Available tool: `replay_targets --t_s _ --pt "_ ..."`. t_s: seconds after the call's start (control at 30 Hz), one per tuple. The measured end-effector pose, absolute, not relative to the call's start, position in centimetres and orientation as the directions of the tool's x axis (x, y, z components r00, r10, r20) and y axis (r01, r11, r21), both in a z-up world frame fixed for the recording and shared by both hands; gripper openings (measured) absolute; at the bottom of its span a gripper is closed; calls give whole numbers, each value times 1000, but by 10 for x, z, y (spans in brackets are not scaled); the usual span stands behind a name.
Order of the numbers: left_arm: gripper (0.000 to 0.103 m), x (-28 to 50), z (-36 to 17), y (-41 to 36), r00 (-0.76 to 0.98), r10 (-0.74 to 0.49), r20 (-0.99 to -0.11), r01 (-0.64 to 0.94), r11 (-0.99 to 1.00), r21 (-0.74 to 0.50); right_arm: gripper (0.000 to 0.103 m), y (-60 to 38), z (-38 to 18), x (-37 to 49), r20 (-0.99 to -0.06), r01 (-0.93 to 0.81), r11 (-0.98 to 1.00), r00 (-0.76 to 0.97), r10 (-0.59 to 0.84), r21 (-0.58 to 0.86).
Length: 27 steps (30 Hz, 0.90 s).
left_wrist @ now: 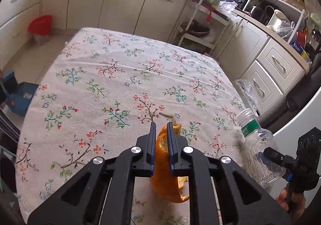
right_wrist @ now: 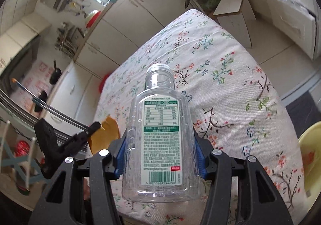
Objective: Collect trash
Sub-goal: 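Lift the bottle and the peel and carry them toward the yellow bin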
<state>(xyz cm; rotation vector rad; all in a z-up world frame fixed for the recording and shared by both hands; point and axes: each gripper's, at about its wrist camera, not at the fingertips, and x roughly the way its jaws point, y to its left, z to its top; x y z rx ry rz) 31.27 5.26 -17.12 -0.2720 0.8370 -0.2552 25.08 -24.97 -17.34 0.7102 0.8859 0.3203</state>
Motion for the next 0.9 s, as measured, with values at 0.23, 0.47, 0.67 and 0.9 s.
replay_targets --t_s 0.23,0.47,0.67,0.9 --pt "10 276 -141 41 696 -287 -659 142 953 -266 54 -259 -161 232 -509 15 644 627 590 765" --pt "10 246 -113 36 731 -288 -619 161 954 -253 54 -259 -140 211 -468 -26 627 642 607 779" --pt "10 224 -93 35 748 -309 -588 175 946 -274 54 -270 -124 184 -447 -45 634 671 592 772" --pt "10 200 -68 24 768 -335 -547 209 937 -281 54 -297 -112 146 -432 -33 645 715 549 764"
